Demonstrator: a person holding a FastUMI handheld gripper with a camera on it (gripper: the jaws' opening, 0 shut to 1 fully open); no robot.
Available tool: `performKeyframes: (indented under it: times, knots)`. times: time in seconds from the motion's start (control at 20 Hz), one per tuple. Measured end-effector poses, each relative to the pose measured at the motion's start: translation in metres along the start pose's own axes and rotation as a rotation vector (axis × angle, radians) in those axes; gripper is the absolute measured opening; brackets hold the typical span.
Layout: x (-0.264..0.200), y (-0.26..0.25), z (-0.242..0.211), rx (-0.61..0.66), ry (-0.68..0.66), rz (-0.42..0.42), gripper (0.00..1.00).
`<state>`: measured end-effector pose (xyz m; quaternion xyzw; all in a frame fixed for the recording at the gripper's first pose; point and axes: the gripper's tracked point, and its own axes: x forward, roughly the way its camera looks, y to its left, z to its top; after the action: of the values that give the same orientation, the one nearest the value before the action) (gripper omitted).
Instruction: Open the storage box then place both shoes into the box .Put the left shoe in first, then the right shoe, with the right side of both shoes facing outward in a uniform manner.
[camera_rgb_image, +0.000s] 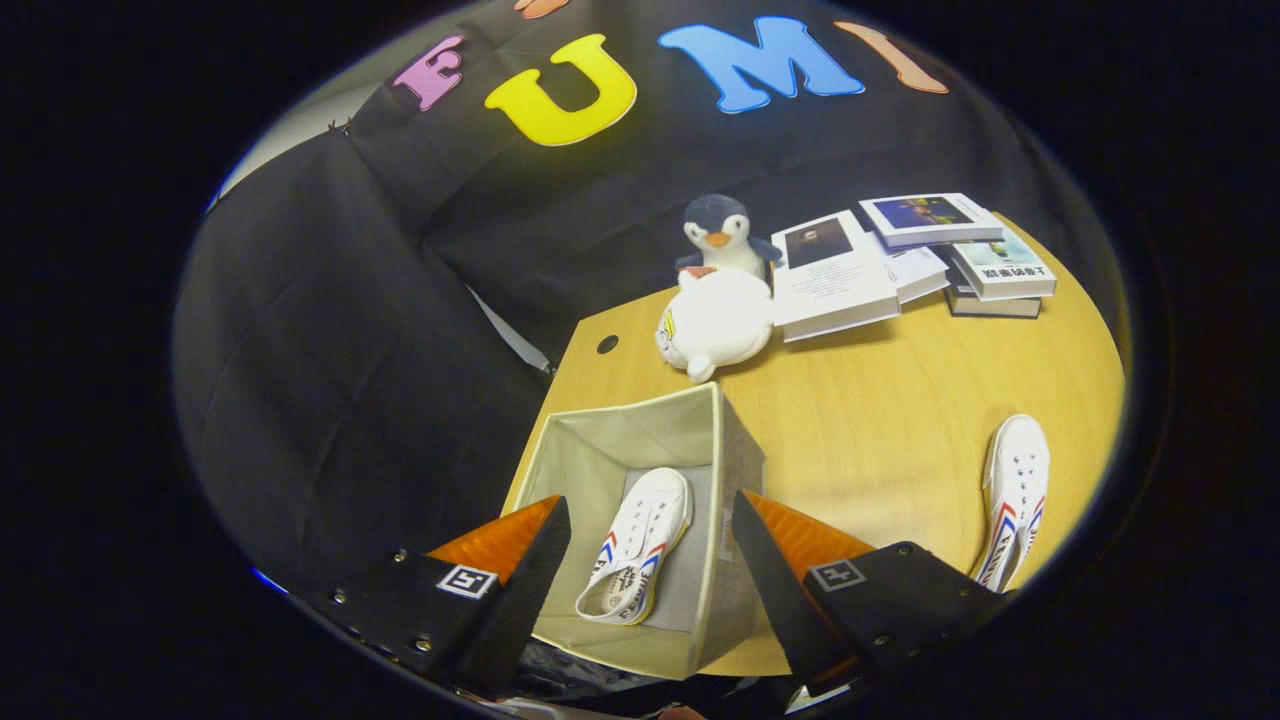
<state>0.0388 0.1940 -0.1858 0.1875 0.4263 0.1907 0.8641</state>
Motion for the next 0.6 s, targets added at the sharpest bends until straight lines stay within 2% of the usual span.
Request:
performKeyframes:
  times: [0.2, 0.6]
  knots:
    - [-0.022, -0.043, 0.009, 0.015, -0.029, -0.057, 0.98]
    - [-0.065, -0.142, 0.01, 0.024, -0.059, -0.234, 0.98]
